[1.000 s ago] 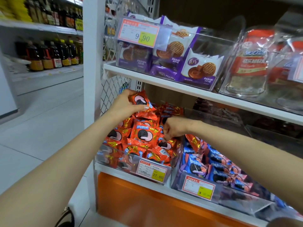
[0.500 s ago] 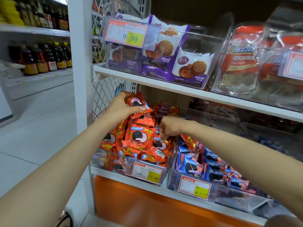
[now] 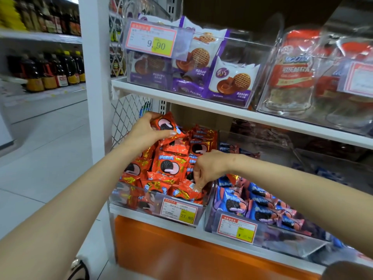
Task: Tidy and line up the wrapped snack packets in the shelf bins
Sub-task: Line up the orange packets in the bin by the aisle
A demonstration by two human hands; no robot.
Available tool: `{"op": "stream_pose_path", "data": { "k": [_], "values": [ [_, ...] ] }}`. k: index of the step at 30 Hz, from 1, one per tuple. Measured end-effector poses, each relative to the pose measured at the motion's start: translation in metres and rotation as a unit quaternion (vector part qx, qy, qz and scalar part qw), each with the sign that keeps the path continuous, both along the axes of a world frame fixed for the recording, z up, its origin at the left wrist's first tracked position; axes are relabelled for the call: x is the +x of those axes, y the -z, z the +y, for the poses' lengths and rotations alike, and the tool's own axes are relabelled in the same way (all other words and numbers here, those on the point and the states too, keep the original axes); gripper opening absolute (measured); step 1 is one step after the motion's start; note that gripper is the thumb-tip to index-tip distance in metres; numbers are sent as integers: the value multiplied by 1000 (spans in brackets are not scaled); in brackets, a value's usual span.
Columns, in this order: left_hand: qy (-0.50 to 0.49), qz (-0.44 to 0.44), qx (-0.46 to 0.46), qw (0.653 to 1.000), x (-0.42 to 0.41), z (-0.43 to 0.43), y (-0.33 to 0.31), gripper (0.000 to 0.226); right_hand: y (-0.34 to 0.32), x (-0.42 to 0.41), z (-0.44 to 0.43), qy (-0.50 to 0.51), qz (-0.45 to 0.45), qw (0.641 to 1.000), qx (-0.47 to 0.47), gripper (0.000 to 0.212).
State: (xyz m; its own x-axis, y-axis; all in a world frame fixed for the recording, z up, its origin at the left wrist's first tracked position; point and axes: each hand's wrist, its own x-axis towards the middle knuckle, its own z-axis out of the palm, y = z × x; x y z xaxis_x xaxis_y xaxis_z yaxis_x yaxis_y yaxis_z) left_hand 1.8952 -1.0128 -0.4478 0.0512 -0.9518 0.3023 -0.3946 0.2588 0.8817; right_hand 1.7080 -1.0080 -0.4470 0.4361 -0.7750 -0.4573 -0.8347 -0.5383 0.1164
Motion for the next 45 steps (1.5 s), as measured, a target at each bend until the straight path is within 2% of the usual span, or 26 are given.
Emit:
{"op": "stream_pose_path", "data": {
  "k": [8,11,15,18,20,22,23,25,27,29,34,39,45],
  "values": [
    [2,4,-1,1000,0,3,-1,63,6,13,-3,19,78,997,-6,53],
    [1,4,-6,1000,0,4,-1,62,-3,9,-11,48,41,998,-13,43],
    [2,4,-4,1000,4,4,0,64,-6,0,-18,35,5,994,-107,24],
    [-3,-4,-7,1000,6,4,-1,64,-6,-4,-13,32,-29,996,-76,20],
    [-1,-6,-5,1000,7,2,0,67,-9,-3,-7,36,-12,998,-44,39],
    [0,-11,-1,1000,7,1,1,68,-4,4,-3,30,44,997,-63,59],
    [0,-14,-1,1000,6,2,1,68,0,7,-2,25,58,995,-78,59],
    [0,-12,-3,1000,5,2,-1,66,2,11,-5,22,34,997,-72,41],
    [1,-7,-5,1000,5,3,-2,64,-5,8,-10,52,-22,998,-24,29],
    [1,-5,-4,1000,7,3,-2,64,-11,5,-14,79,-63,995,-1,31],
    [2,-5,4,1000,11,4,1,64,4,4,-15,72,-64,992,-79,32],
    [12,2,-4,1000,10,10,-3,58,-4,0,-16,98,-98,989,-46,29],
    [11,-3,-9,1000,11,9,-6,58,4,5,-15,81,-119,986,-85,31]
  ]
}}
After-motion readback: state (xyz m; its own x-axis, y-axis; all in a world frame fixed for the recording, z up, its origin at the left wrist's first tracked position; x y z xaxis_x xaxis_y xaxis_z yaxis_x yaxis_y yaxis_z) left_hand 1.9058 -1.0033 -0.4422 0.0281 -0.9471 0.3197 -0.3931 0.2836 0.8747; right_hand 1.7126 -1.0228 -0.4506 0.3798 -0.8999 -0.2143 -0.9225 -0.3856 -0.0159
